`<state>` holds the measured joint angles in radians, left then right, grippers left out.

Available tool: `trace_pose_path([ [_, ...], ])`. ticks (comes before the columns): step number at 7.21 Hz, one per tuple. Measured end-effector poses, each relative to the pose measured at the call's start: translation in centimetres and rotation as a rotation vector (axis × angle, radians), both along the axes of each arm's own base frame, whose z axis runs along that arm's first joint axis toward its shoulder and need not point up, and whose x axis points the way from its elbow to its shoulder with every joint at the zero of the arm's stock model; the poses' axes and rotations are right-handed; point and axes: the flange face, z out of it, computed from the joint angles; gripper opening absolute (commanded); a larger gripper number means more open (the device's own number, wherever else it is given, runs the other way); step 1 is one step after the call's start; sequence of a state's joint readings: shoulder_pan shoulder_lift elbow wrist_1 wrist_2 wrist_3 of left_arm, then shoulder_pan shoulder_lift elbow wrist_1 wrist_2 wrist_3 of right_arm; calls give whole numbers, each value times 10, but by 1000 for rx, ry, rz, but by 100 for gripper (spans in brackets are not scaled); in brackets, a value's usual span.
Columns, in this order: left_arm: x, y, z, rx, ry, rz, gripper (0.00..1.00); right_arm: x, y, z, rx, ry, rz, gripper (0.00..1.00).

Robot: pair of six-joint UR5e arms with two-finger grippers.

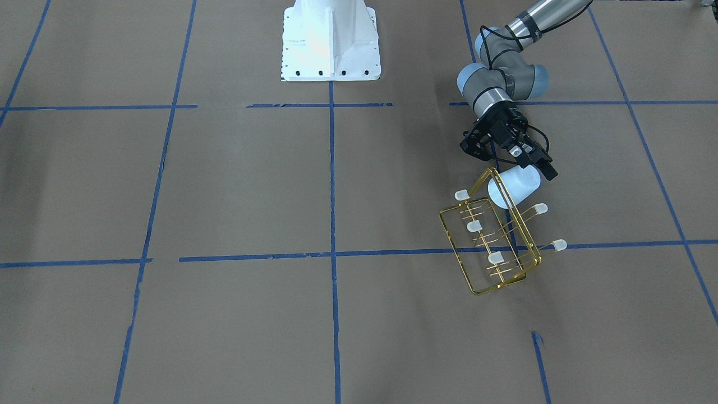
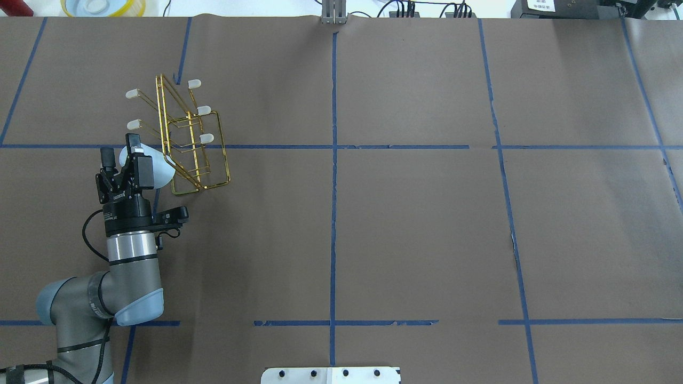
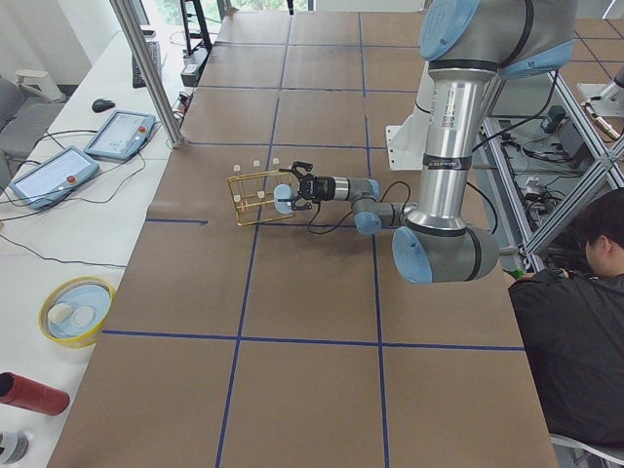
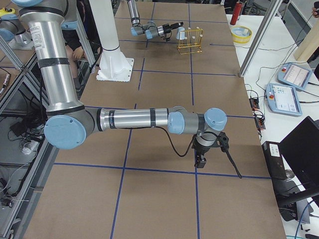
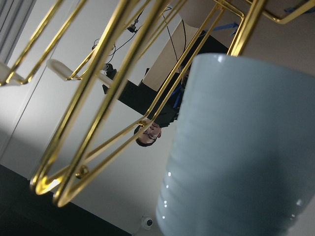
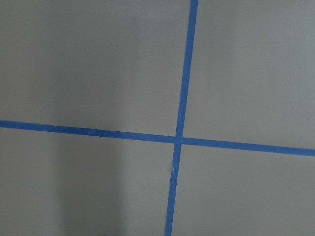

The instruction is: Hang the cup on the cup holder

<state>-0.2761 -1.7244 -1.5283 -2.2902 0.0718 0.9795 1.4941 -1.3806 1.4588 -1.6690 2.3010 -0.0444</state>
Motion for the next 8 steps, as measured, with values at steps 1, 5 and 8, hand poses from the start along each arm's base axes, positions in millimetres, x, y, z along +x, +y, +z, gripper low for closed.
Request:
trace_pose_path([
  [1,-16,4,-1,8,26,1,100,0,0,0,0,0,0,100],
  [5,-105,29,10,91,276,13,100,0,0,0,0,0,0,100],
  [8,-154,43,17,166,688,67,100,0,0,0,0,0,-1,100],
])
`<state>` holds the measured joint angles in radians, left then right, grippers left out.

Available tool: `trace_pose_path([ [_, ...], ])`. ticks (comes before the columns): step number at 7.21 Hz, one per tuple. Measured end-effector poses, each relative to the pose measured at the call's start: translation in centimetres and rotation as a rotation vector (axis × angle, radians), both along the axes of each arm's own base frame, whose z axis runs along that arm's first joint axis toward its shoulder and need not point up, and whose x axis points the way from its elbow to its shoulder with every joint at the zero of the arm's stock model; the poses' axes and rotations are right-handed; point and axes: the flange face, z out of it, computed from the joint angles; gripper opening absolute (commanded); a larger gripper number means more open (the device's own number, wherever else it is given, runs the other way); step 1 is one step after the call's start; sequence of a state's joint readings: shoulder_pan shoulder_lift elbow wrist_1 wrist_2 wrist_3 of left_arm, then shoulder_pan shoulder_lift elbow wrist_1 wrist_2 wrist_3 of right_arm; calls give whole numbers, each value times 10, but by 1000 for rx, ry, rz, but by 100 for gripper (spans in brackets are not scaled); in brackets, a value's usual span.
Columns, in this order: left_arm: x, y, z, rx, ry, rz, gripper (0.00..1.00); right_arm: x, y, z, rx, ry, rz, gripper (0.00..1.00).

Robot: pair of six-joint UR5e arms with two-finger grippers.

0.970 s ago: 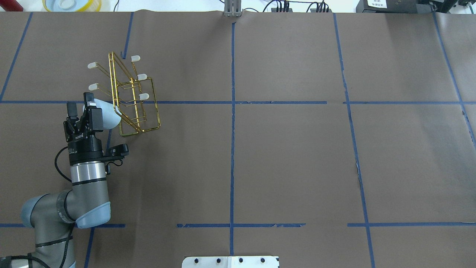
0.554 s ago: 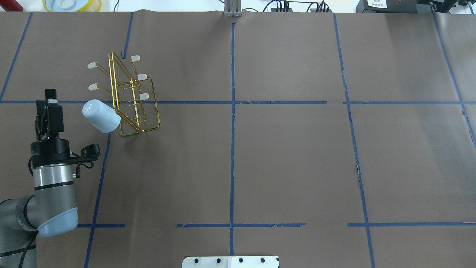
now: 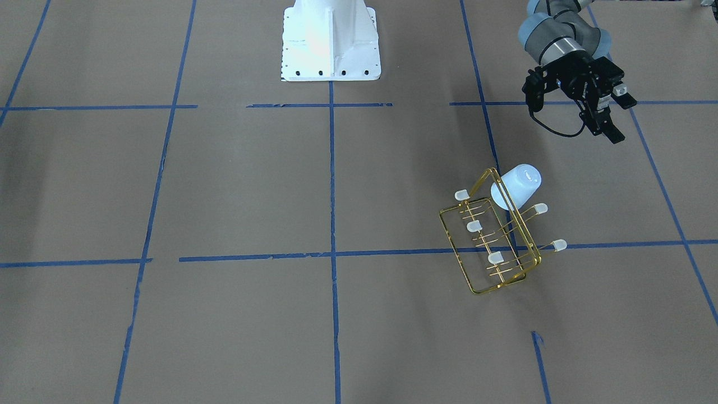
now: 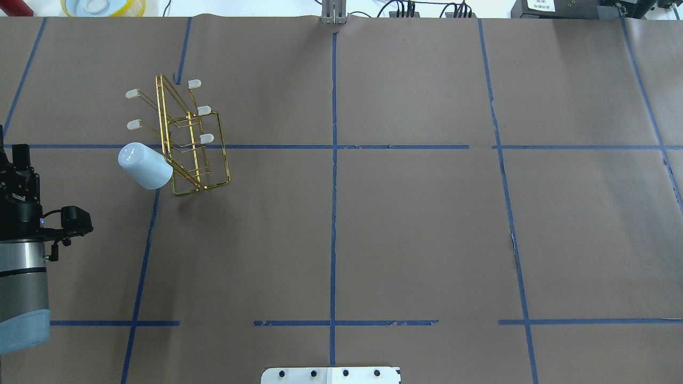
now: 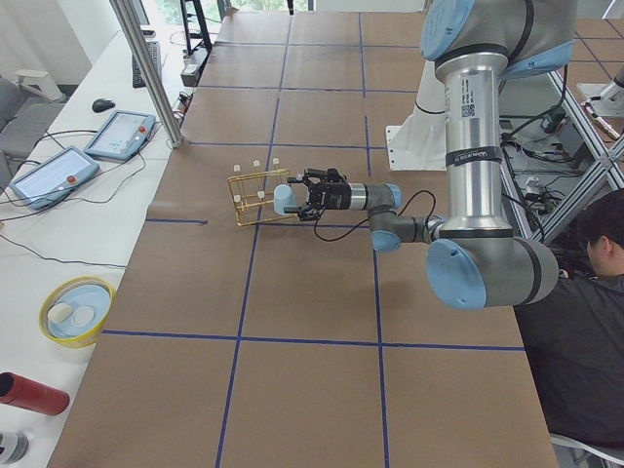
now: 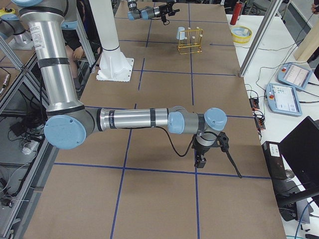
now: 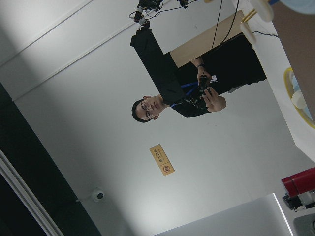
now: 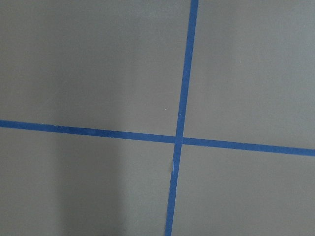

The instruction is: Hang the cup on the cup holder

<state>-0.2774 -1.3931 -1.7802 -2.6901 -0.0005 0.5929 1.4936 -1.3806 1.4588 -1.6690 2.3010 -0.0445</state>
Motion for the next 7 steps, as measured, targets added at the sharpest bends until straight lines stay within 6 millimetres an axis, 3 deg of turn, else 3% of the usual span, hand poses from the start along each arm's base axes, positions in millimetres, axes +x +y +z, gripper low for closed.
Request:
trace_pose_path([
  [4,-40,15,-6,150,615,200,100,0,0,0,0,0,0,100],
  [7,-50,20,-5,238,964,275,100,0,0,0,0,0,0,100],
])
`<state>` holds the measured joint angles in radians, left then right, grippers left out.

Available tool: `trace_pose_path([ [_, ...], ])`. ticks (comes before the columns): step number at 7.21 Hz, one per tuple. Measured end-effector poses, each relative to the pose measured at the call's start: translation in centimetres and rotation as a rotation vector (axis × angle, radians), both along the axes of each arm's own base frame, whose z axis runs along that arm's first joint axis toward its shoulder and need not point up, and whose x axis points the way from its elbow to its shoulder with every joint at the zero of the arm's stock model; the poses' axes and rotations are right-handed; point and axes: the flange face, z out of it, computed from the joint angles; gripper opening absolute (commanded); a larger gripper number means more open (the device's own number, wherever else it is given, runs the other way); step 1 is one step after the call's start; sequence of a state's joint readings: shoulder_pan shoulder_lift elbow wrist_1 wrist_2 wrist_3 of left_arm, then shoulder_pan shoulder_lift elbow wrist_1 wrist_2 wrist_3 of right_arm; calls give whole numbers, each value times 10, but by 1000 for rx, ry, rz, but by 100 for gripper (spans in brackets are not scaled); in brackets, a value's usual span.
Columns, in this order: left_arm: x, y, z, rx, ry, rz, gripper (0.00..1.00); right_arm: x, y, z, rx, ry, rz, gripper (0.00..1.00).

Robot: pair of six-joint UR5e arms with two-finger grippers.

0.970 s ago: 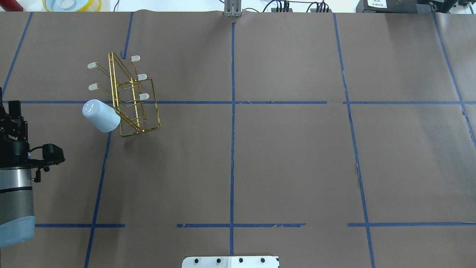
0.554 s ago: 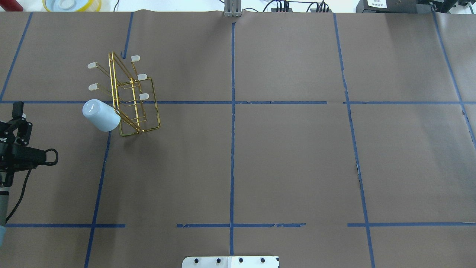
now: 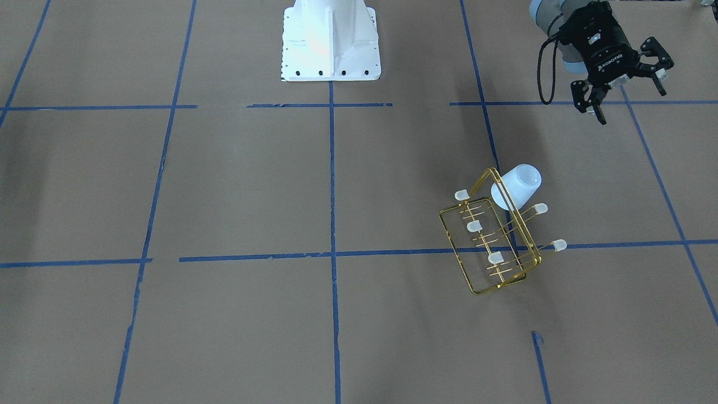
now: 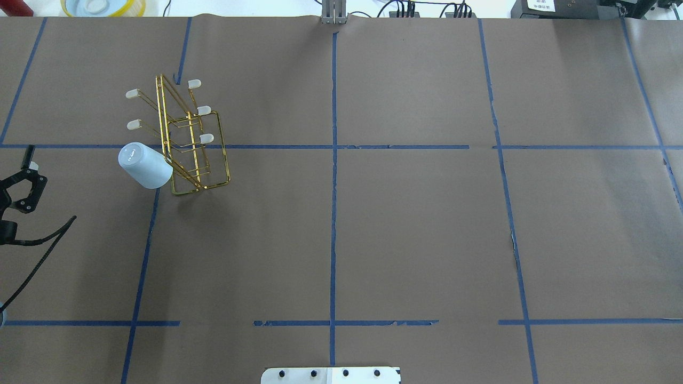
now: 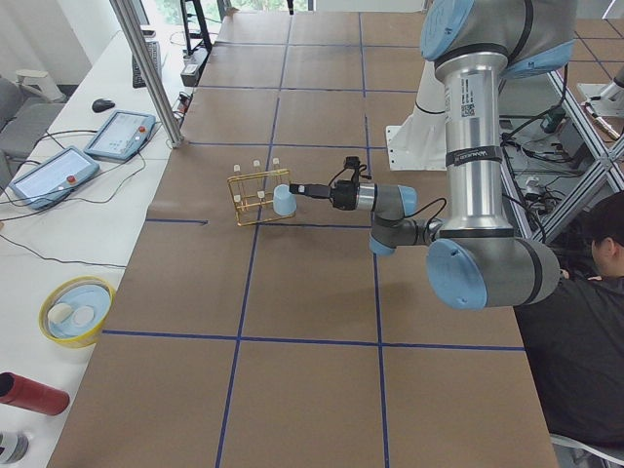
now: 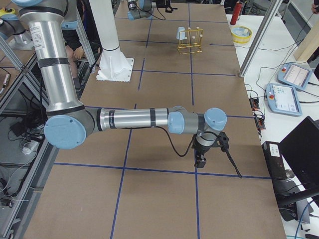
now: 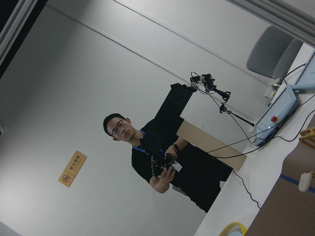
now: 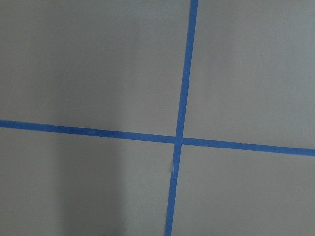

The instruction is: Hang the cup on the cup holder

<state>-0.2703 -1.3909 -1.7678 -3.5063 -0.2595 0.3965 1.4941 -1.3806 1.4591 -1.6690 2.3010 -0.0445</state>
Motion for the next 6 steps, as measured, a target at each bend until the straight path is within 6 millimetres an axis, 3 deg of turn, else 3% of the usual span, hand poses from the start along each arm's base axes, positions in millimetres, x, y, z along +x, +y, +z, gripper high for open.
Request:
trace_pose_path([
  [4,21,0,0,17,360,315,100,0,0,0,0,0,0,100],
  [6,17,-9,15,-79,474,482,100,0,0,0,0,0,0,100],
])
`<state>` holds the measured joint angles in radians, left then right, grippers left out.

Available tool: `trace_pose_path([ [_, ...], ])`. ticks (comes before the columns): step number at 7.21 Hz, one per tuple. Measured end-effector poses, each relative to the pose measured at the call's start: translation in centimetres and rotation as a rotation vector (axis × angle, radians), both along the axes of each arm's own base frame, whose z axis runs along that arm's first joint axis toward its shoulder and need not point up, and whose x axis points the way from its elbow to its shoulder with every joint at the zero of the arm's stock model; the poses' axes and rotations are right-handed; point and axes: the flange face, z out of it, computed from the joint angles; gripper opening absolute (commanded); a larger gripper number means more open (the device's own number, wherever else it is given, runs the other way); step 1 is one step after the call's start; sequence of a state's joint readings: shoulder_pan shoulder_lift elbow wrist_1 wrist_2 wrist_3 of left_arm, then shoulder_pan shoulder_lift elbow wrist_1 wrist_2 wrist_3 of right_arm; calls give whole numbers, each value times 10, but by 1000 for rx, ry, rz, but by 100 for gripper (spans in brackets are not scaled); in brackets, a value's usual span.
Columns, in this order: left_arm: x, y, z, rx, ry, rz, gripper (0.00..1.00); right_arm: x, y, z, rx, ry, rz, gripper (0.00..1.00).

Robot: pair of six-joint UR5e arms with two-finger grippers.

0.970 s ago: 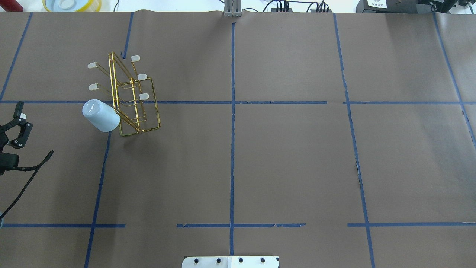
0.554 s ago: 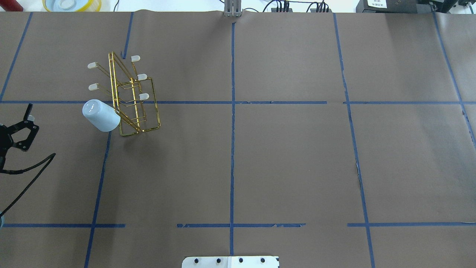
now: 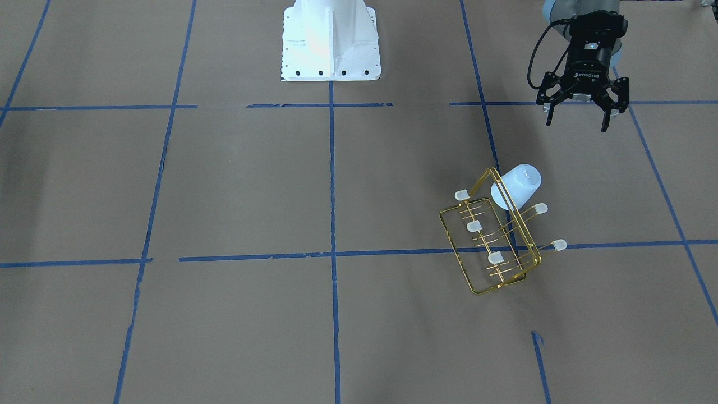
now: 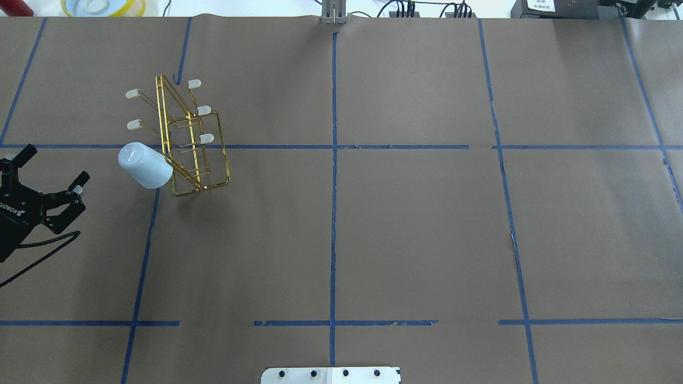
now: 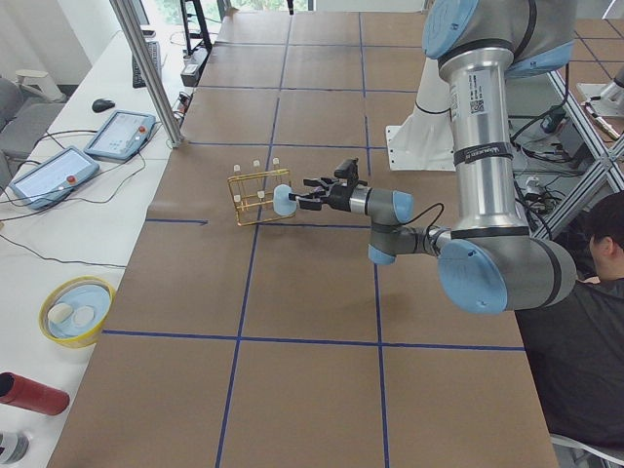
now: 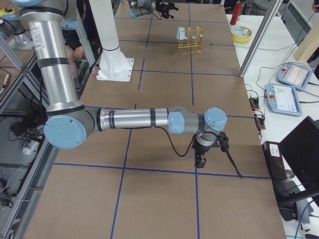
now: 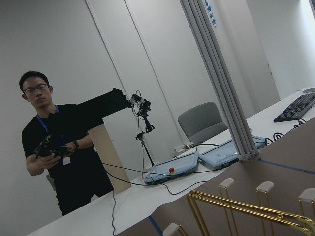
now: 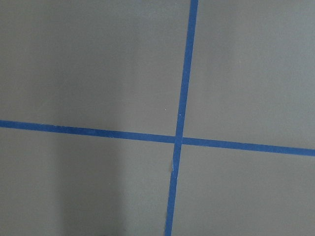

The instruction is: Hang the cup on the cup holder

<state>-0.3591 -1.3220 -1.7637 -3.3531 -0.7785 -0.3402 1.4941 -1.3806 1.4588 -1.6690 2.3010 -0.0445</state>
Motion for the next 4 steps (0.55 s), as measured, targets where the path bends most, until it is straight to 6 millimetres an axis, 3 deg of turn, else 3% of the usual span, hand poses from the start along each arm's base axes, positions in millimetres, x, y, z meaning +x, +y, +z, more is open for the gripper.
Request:
trace_pose_path([
  [4,-43,-48,39,-221,-55,265,100,0,0,0,0,0,0,100],
])
